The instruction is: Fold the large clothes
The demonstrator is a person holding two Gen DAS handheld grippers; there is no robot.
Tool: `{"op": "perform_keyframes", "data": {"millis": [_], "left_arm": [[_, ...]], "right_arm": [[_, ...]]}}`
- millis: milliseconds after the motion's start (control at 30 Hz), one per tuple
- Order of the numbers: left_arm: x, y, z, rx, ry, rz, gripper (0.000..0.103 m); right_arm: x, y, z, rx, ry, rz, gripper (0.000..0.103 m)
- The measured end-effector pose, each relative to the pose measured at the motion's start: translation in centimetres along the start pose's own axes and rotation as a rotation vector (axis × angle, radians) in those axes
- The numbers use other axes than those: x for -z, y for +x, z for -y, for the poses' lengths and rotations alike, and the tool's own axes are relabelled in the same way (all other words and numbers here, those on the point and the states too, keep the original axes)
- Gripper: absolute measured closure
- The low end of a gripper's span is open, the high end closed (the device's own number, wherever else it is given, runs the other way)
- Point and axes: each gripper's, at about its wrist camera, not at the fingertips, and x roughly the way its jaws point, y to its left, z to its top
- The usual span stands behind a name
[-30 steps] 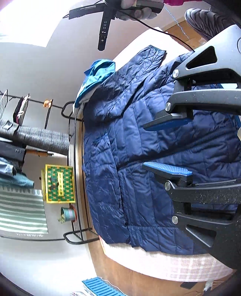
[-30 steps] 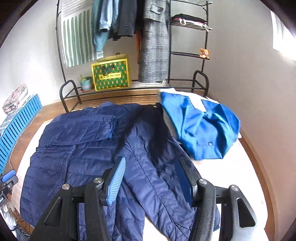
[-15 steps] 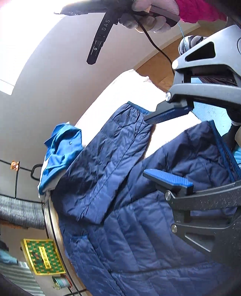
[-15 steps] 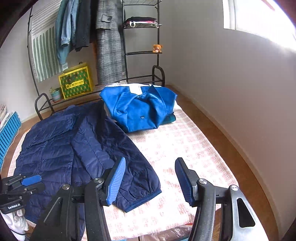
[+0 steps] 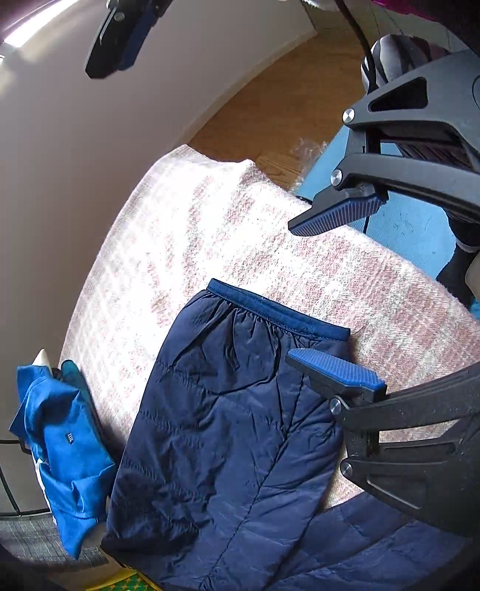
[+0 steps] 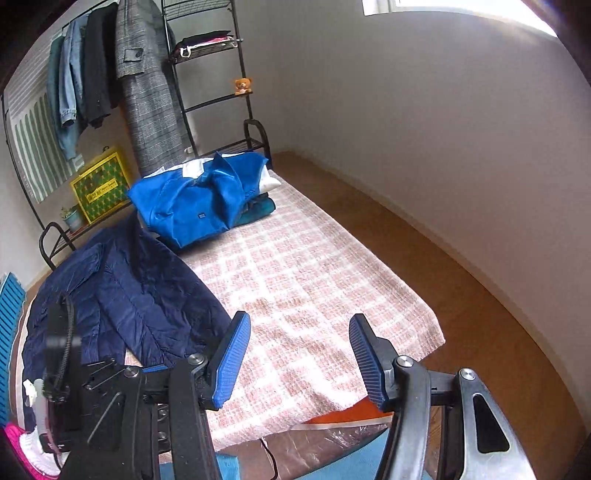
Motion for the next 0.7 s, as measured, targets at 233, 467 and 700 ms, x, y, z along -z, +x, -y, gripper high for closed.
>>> {"op": "perform_keyframes", "data": {"millis": [233,467,700], "left_arm": [[-0.7,2.9,-1.6,-0.116,-0.052,-0.05,0.053],[-1.1,0.4,-3.5,-0.028,-0.127,0.008,0.099],[-1.1,-8.6,-7.1,0.026,-0.211,0.161,0.1]], "right_arm": [[0.3,-0.7,1.3,0.002,0.031,0.011,0.045],[0.8,-0.3,0.5,-0.029,0.039,0.006,0.045],[0.1,0.2,-2.9,-0.079,-0.002,0.0,0.045]]}}
